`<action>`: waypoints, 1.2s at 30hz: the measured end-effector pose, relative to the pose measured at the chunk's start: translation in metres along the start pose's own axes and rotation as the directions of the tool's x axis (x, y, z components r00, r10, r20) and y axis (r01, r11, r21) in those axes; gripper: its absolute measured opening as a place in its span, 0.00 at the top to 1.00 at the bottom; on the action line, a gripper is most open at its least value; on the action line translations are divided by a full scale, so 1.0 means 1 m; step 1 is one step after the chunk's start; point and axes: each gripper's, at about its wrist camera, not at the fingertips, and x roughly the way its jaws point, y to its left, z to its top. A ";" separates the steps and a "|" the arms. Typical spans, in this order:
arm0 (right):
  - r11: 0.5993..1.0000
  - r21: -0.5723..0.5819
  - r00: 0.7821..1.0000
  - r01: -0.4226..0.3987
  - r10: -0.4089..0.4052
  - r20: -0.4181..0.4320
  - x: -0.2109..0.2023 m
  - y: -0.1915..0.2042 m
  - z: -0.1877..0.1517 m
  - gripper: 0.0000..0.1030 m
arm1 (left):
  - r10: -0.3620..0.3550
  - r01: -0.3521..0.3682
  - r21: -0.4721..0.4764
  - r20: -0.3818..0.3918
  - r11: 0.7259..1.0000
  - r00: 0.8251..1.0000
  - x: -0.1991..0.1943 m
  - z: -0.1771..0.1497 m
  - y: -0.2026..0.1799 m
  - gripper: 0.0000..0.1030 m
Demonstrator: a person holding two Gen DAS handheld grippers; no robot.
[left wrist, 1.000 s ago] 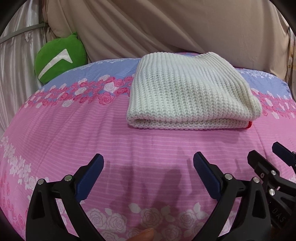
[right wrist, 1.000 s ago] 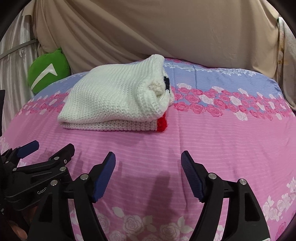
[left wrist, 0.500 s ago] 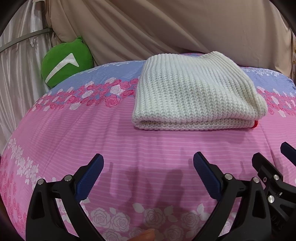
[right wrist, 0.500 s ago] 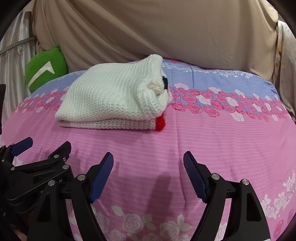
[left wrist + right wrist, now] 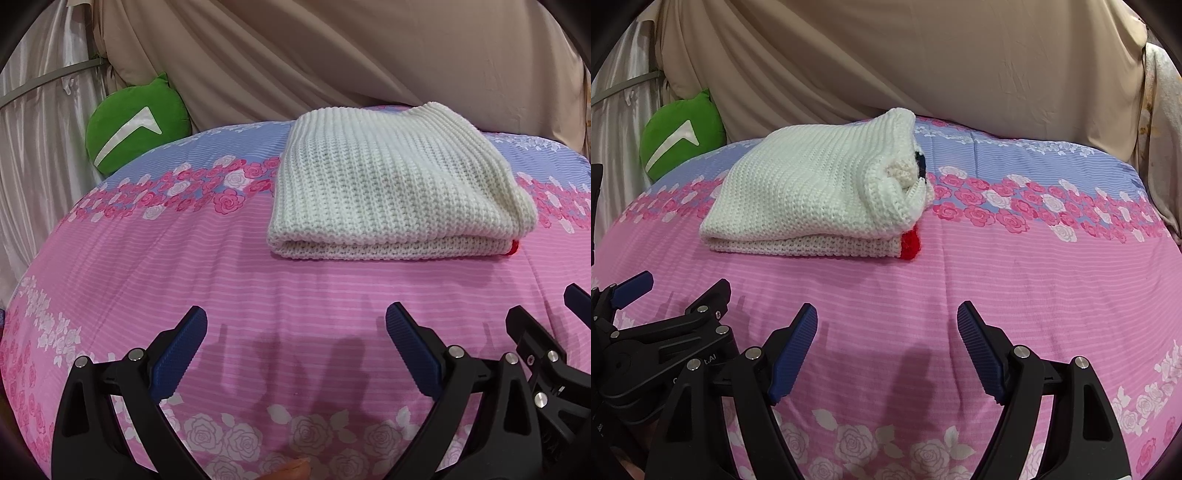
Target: Fold small clothes
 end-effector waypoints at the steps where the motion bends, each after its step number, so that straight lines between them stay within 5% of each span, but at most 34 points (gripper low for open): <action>1: 1.000 0.000 1.000 0.000 0.000 0.000 0.000 0.000 0.000 0.26 | 0.000 0.000 0.000 -0.001 1.000 1.000 0.000 0.000 0.000 0.08; 36: 1.000 -0.005 1.000 0.029 -0.029 -0.004 0.001 -0.001 0.000 0.24 | 0.006 -0.006 0.005 -0.010 1.000 1.000 0.003 0.000 -0.001 0.08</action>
